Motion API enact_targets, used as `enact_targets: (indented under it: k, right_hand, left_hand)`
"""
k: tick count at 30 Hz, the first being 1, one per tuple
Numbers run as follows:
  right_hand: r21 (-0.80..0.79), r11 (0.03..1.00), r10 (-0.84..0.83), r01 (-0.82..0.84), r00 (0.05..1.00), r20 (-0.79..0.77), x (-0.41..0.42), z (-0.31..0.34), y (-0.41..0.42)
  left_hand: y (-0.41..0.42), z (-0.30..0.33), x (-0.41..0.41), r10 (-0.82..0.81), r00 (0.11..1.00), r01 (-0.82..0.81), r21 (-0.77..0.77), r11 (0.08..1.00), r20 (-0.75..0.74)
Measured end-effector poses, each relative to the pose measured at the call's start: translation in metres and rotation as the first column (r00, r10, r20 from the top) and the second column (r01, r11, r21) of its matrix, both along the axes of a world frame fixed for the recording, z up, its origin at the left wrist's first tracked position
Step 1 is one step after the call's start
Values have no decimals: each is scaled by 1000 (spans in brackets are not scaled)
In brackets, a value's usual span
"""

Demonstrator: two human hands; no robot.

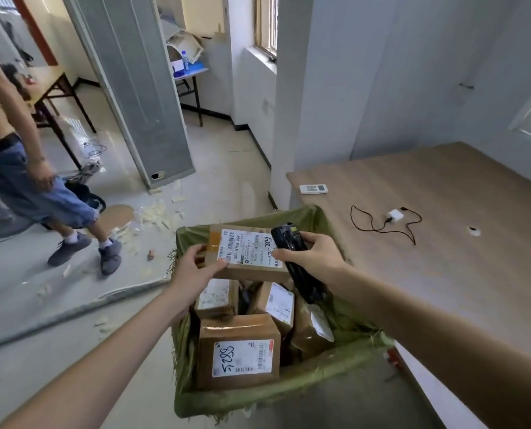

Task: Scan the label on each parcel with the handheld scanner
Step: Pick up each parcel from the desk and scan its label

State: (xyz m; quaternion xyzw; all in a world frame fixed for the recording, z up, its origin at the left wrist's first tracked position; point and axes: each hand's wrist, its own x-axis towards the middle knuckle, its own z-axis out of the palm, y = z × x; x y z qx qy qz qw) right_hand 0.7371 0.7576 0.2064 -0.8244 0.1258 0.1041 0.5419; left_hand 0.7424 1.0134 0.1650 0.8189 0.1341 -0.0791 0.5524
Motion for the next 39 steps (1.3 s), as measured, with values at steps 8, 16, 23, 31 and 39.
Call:
enact_targets:
  k: [8, 16, 23, 31, 39]
  right_hand:
    - [-102, 994, 19, -34, 990, -143, 87, -88, -9]
    - [-266, 960, 24, -90, 970, -243, 106, -99, -30]
    - [-255, 966, -86, 40, 981, -172, 79, -56, -53]
    - [-314, 892, -347, 325, 938, -12, -29, 51, -131]
    - [-439, 633, -666, 638, 738, 113, -227, 156, -231]
  left_hand:
    - [-12, -70, 94, -49, 993, 58, 80, 995, -103]
    - [-6, -80, 139, -106, 986, 130, 198, 972, -131]
    - [-36, -32, 154, -341, 940, 332, 215, 918, 3]
    - [-152, 56, 130, -642, 742, 609, 209, 765, 193]
    - [-332, 149, 18, -841, 444, 843, 175, 509, 309]
